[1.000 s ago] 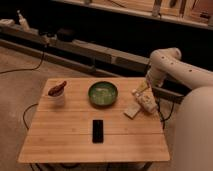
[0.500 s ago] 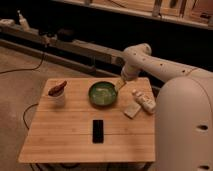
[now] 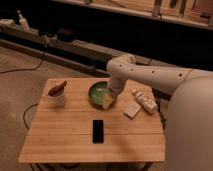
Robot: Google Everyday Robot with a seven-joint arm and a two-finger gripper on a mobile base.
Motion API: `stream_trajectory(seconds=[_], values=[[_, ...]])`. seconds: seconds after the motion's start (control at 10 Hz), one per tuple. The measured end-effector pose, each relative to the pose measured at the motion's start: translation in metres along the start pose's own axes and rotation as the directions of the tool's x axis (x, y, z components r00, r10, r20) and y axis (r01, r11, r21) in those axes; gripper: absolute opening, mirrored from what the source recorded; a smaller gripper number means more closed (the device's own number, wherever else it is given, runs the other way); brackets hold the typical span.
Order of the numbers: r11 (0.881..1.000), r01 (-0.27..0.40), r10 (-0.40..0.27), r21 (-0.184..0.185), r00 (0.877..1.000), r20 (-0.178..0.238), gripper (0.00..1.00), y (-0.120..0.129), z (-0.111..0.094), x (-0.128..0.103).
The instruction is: Move the arm in a circular motion
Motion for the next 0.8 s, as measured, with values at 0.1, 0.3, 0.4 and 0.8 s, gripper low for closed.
stream_trajectory(seconds=[0.1,0.3,0.4,0.8], values=[[1.000,0.029,-0.029,-0.010,0.999,0.014,0.80,-0.005,0.000,-0.013],[0.994,0.078,-0.074,-0.073,0.996,0.055,0.80,-0.005,-0.008,-0.052],[0.992,0.077,-0.071,-0.095,0.995,0.070,0.80,-0.004,-0.011,-0.068],[0.981,-0.064,0.082,-0.184,0.992,0.097,0.80,0.019,-0.017,-0.129]])
